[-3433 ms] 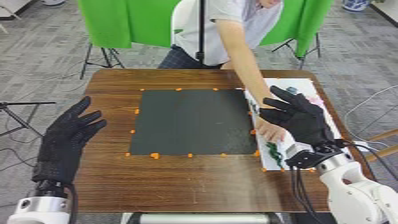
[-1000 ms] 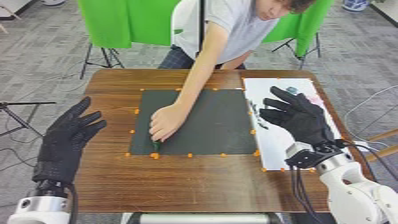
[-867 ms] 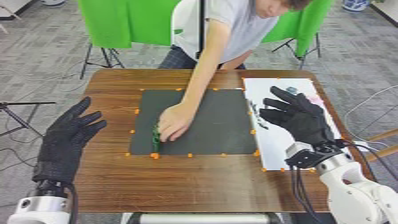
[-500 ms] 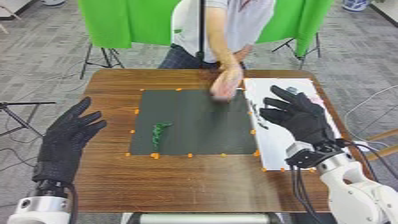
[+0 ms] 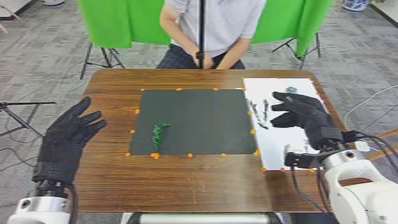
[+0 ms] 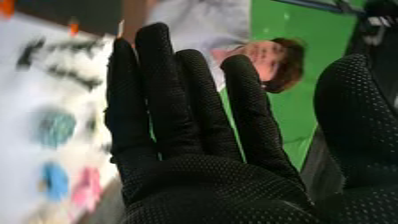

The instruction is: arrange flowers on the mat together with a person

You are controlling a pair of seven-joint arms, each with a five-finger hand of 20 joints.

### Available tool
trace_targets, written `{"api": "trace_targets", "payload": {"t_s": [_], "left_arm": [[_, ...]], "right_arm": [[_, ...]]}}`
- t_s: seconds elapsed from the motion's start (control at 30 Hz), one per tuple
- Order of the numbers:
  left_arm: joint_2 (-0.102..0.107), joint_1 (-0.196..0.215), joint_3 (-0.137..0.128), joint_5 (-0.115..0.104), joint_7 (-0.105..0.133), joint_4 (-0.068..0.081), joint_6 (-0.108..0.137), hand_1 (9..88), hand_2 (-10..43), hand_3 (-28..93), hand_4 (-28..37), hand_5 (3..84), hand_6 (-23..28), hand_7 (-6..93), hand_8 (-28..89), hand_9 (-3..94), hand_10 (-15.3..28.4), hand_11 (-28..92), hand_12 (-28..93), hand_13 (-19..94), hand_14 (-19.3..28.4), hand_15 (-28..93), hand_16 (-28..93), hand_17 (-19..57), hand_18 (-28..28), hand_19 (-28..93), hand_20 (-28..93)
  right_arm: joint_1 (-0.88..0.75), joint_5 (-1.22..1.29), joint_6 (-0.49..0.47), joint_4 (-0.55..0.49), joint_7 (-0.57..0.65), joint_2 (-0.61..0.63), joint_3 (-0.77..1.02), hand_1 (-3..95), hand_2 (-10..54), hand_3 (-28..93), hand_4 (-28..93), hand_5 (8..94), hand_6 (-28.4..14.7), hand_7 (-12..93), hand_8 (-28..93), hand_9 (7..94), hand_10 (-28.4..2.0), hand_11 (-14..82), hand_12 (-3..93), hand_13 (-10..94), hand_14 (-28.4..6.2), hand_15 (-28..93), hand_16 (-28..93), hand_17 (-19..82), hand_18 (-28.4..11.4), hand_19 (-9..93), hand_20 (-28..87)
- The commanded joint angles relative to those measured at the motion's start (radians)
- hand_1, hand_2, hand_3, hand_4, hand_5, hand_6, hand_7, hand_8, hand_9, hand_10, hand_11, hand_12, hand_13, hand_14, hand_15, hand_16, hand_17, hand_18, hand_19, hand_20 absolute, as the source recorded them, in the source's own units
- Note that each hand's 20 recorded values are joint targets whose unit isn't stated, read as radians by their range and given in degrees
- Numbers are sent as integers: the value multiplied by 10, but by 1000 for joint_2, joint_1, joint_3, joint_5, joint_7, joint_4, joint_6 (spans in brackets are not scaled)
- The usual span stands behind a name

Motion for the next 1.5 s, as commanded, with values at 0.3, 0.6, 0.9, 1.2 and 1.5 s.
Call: {"api": "trace_targets", "payload": {"t_s": [0.3, 0.6, 0.9, 1.2, 1.5], "left_arm": [[1, 14, 0, 3, -6, 4, 0, 202, 79, 769, -283, 328, 66, 137, -105, 308, 193, 264, 86, 209, 263, 535, -118, -114, 208, 479, 76], [-12, 17, -13, 8, -28, -2, -4, 201, 80, 768, -283, 328, 66, 137, -105, 307, 193, 265, 86, 209, 263, 535, -118, -114, 208, 480, 76], [-19, 27, -20, 15, -29, -10, -2, 201, 80, 769, -283, 329, 67, 137, -105, 308, 193, 265, 86, 209, 263, 535, -118, -114, 208, 480, 76], [-13, 23, -13, 11, -28, -8, -1, 202, 80, 769, -283, 329, 67, 137, -105, 311, 194, 269, 86, 210, 264, 538, -118, -114, 208, 481, 75], [-11, 4, -12, 17, -40, -5, -4, 202, 79, 771, -283, 331, 68, 139, -105, 311, 194, 270, 85, 210, 264, 539, -119, -114, 208, 481, 75]], "right_arm": [[20, -781, 206, -73, 547, 202, -201, 355, 2, 666, -222, 602, -46, 142, -114, 648, -176, 172, 129, 668, -145, 557, 84, 488, -148, 929, -185], [67, -1030, 52, -24, 801, 227, -281, 398, -24, 655, -202, 631, -55, 131, -108, 650, -189, 166, 134, 712, -135, 616, 102, 538, -138, 932, 6], [69, -1055, -121, 48, 879, 218, -236, 417, -43, 651, -198, 637, -64, 116, -102, 648, -198, 159, 134, 722, -136, 636, 109, 547, -143, 932, 77], [84, -1019, -209, 113, 896, 217, -214, 432, -47, 650, -201, 631, -62, 111, -101, 638, -200, 148, 132, 711, -138, 633, 108, 531, -150, 932, 85], [150, -977, -252, 214, 877, 224, -251, 438, -50, 653, -206, 613, -63, 102, -98, 620, -199, 135, 133, 699, -137, 630, 101, 512, -157, 932, 70]]}}
